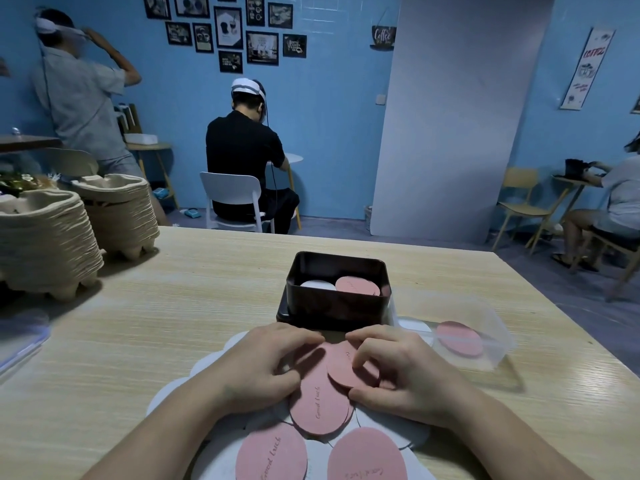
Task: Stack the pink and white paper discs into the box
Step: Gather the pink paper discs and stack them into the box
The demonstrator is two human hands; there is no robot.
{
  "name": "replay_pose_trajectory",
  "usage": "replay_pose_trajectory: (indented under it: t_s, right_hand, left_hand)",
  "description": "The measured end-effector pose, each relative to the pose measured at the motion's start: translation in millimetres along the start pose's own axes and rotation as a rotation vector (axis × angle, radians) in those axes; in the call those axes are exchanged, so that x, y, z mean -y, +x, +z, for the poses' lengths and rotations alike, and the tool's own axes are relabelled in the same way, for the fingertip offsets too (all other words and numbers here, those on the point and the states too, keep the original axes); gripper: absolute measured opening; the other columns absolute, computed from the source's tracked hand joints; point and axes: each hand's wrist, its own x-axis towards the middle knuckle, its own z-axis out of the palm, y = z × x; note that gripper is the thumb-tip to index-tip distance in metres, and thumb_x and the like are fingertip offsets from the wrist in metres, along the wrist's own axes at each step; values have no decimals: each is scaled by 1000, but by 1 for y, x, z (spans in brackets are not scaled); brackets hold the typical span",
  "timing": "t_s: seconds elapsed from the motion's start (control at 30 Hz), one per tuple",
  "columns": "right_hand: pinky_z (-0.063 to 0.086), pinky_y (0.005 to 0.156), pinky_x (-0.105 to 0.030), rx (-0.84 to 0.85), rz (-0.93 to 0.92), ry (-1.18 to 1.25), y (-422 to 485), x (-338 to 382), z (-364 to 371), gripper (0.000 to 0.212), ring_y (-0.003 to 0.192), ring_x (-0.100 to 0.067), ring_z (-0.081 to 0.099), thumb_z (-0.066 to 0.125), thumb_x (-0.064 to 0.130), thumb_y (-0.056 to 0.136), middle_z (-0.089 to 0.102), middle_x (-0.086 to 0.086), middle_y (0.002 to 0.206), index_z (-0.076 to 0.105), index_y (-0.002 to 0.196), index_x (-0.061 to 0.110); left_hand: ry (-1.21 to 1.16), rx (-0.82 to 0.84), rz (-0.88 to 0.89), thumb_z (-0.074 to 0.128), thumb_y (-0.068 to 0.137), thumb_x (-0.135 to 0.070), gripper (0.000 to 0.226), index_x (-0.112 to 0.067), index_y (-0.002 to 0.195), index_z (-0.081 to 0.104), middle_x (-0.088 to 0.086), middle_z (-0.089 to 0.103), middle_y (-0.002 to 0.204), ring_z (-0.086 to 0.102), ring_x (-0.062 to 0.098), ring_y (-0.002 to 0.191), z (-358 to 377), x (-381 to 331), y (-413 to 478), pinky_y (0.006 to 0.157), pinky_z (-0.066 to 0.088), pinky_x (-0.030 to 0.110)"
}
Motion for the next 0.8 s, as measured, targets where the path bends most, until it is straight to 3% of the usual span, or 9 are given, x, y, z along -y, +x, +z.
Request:
replay_pose_trajectory:
  t_s: [0.13,0.4,0.6,0.8]
  right_hand:
    - [45,93,-13,16,13,-3,0,0,1,28,123,5,55,81,51,82,62,15,131,66,91,29]
    - [46,91,-14,24,39,-6,0,2,-1,32,125,4,55,79,57,82,60,20,132,65,91,30]
    - [39,88,-5,-2,50,-13,0,5,-2,29,123,8,53,79,53,82,61,19,132,65,89,28]
    - [38,87,-4,11,48,-22,0,3,-2,29,122,7,54,79,51,82,63,16,131,64,88,28]
  left_hand:
    - [16,33,-6,53,79,-42,64,-42,142,53,-25,57,139,45,-5,131,1,4,1,111,37,27]
    - [27,48,7,56,82,-43,58,-44,140,50,-30,53,134,41,-6,129,1,4,4,111,36,27]
    - [-20,-168,36,68,82,-40,28,-31,108,61,-20,58,115,55,4,112,1,0,-4,94,48,30]
    - [-69,-353,61,68,83,-37,17,-25,92,60,-17,62,109,58,7,116,-4,-4,-6,94,43,19]
